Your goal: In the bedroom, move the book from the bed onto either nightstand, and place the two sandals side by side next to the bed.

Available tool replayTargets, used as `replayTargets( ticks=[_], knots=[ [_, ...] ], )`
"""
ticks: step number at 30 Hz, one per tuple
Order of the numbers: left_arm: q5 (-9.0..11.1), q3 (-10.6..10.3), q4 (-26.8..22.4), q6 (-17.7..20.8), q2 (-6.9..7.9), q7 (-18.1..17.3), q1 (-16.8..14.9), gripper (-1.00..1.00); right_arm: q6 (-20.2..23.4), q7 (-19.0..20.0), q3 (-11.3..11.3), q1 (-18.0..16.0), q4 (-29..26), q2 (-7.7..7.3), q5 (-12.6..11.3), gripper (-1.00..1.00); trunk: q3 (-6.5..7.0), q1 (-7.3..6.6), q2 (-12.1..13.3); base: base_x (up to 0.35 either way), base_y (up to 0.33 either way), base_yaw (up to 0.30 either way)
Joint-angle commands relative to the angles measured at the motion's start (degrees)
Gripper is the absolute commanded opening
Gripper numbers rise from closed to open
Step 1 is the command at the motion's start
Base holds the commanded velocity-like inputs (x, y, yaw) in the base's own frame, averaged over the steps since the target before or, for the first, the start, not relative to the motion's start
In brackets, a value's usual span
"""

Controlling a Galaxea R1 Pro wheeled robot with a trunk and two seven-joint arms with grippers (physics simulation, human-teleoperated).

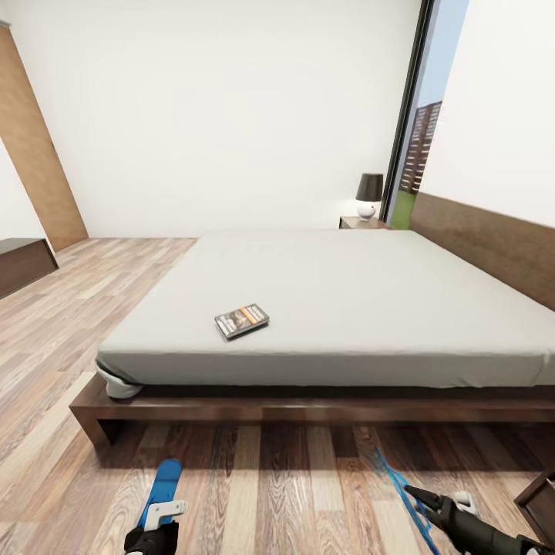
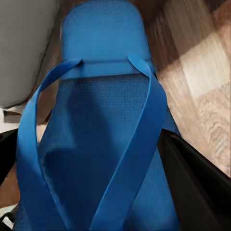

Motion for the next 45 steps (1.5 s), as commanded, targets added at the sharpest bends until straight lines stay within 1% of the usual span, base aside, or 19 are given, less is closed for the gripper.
replayTargets(
  ticks=[1, 2, 4, 7, 15, 17, 19, 21, 23, 24, 25, 27, 28, 31, 32, 36, 41, 43, 45],
  knots=[
    [-0.62, 0.23, 0.08, -0.21, -0.01, 0.17, -0.05, -1.0, 3.81, 0.14, -0.1, -0.02, 0.04, -1.41, -3.58, -1.0, -0.24, 0.21, -0.44, 0.0, 0.0, 0.0],
    [-0.62, 0.23, 0.08, -0.2, -0.01, 0.17, -0.05, -1.0, 6.25, 0.2, -0.15, -0.02, 0.07, -2.9, -6.04, -1.0, -0.41, 0.43, -0.84, 0.0, 0.0, 0.0],
    [-0.62, 0.23, 0.08, -0.23, -0.01, 0.17, -0.05, -1.0, 8.32, 0.29, -0.19, -0.02, 0.06, -4.1, -8.84, -1.0, -0.77, 0.87, -1.64, 0.0, 0.0, 0.0],
    [-0.62, 0.23, 0.08, -0.22, -0.01, 0.14, -0.05, -1.0, 9.54, 0.32, -0.14, -0.02, 0.02, -4.52, -10.38, -1.0, -1.31, 1.53, -2.84, 0.0, 0.0, 0.0],
    [-0.55, 0.3, 0.08, -0.16, 0.04, 0.09, -0.05, -1.0, 9.31, 0.14, -0.03, -0.02, -3.84, -4.55, -10.18, -1.0, -2.75, 3.29, -6.05, 0.0, 0.0, 0.0],
    [-0.52, 0.5, 0.06, -0.07, 0.1, 0.06, -0.05, -1.0, 9.41, 0.17, -0.03, -0.02, -4.06, -4.58, -10.17, -1.0, -3.19, 3.34, -6.08, 0.0, 0.0, 0.0],
    [0.43, 1.92, -0.06, 0.03, 0.34, 0.13, -0.05, -1.0, 9.5, 0.18, -0.03, -0.02, -4.17, -4.59, -10.17, -1.0, -3.63, 3.39, -6.1, 0.0, 0.0, 0.0],
    [3.07, 4.12, -0.26, 0.17, 1.04, 0.15, -0.05, -1.0, 9.53, 0.18, -0.03, -0.02, -4.2, -4.6, -10.17, -1.0, -4.08, 3.44, -6.13, 0.0, 0.0, 0.0],
    [5.39, 5.11, -0.39, 0.35, 2.34, 0.15, -0.18, -1.0, 9.51, 0.14, -0.03, -0.02, -4.25, -4.56, -10.17, -1.0, -4.52, 3.49, -6.16, 0.0, 0.0, 0.0],
    [5.85, 5.28, -0.41, 0.75, 2.68, -0.01, -0.36, -1.0, 9.5, 0.13, -0.03, -0.02, -4.27, -4.54, -10.17, -1.0, -4.74, 3.52, -6.17, 0.0, 0.0, 0.0],
    [6.13, 5.39, -0.49, 1.88, 2.93, -0.36, -0.52, -1.0, 9.52, 0.12, -0.03, -0.02, -4.28, -4.53, -10.17, -1.0, -4.96, 3.55, -6.18, 0.0, 0.0, 0.0],
    [6.45, 5.51, -2.79, 8.5, 3.21, -2.0, -0.93, -1.0, 9.53, 0.1, -0.03, -0.02, -4.29, -4.56, -10.17, -1.0, -5.41, 3.6, -6.21, 0.0, 0.0, 0.0],
    [6.52, 5.48, -6.27, 13.59, 3.22, -3.46, -1.18, -1.0, 9.54, 0.1, -0.03, -0.02, -4.29, -4.56, -10.17, -1.0, -5.63, 3.62, -6.22, 0.0, 0.0, 0.0],
    [6.45, 5.33, -13.9, 23.15, 3.22, -6.49, -1.4, -1.0, 9.54, 0.13, -0.03, -0.02, -4.3, -4.56, -10.17, -1.0, -6.29, 3.7, -6.26, 0.0, 0.0, 0.0],
    [6.44, 5.3, -15.41, 25.06, 3.22, -6.88, -1.52, -1.0, 9.54, 0.12, -0.03, -0.02, -4.31, -4.54, -10.15, -1.0, -6.51, 3.73, -6.28, 0.0, 0.0, 0.0],
    [6.24, 5.13, -22.15, 35.57, 3.26, -7.42, -5.14, -1.0, 9.53, 0.02, 0.02, -0.02, -4.33, -4.52, -10.08, -1.0, -7.4, 3.83, -6.33, 0.0, 0.0, 0.0],
    [5.9, 4.95, -23.84, 37.84, 4.52, -7.46, -5.78, -1.0, 9.62, 0.01, -0.02, -0.02, -4.35, -4.51, -10.08, -1.0, -8.51, 3.96, -6.4, 0.0, 0.0, 0.0],
    [5.89, 4.21, -23.96, 38.04, 4.68, -7.41, -5.84, -1.0, 9.63, 0.01, -0.01, -0.02, -4.34, -4.51, -10.08, -1.0, -8.95, 4.01, -6.42, 0.0, 0.0, 0.0],
    [5.88, 2.42, -23.93, 37.9, 4.72, -7.41, -5.84, -1.0, 9.63, 0.01, -0.02, -0.02, -4.37, -4.51, -10.08, -1.0, -9.39, 4.06, -6.45, 0.0, 0.0, 0.0]
  ],
)
